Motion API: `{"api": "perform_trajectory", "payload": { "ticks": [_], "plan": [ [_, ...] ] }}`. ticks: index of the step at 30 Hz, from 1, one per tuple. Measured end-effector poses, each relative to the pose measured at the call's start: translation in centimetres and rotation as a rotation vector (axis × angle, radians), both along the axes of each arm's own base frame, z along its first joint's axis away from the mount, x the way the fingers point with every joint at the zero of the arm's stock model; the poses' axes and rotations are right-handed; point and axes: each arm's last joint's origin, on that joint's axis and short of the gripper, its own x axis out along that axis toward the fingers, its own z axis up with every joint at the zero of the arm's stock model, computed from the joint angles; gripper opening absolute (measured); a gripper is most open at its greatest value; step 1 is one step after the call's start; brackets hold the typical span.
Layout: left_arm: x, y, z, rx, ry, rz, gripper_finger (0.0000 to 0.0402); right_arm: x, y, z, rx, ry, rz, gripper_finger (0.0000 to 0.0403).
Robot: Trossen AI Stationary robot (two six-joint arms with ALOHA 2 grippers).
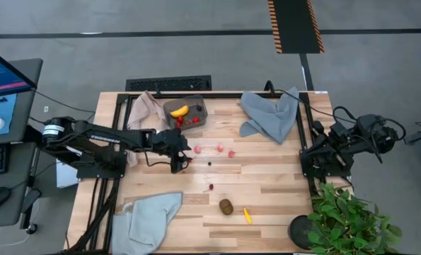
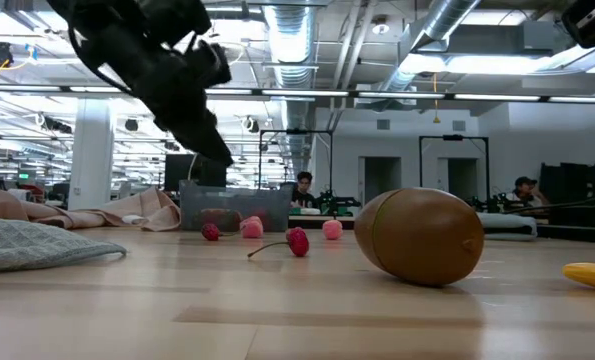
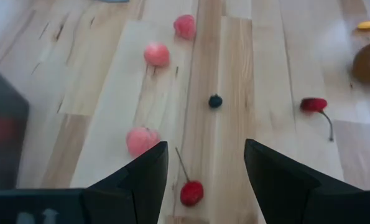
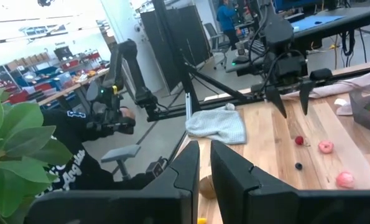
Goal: Pick and placing Produce into tupperware
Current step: Put the red cherry into the black bin
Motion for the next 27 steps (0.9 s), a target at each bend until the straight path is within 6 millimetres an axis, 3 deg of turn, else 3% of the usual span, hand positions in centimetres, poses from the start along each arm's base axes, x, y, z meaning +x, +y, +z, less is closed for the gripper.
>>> {"api": "perform_trajectory", "payload": {
  "ticks": [18, 27],
  "plan": [
    [2.8, 0.2, -6.1, 0.000, 0.118, -0.002, 0.0201, 0.0, 0.0, 0.0, -0.001, 0.001, 0.000, 0.0064],
    [3.0, 0.7, -7.0, 0.042, 0.138, 0.051, 0.0201, 0.0, 0.0, 0.0, -0.007, -0.001, 0.000, 0.0064]
  ]
}}
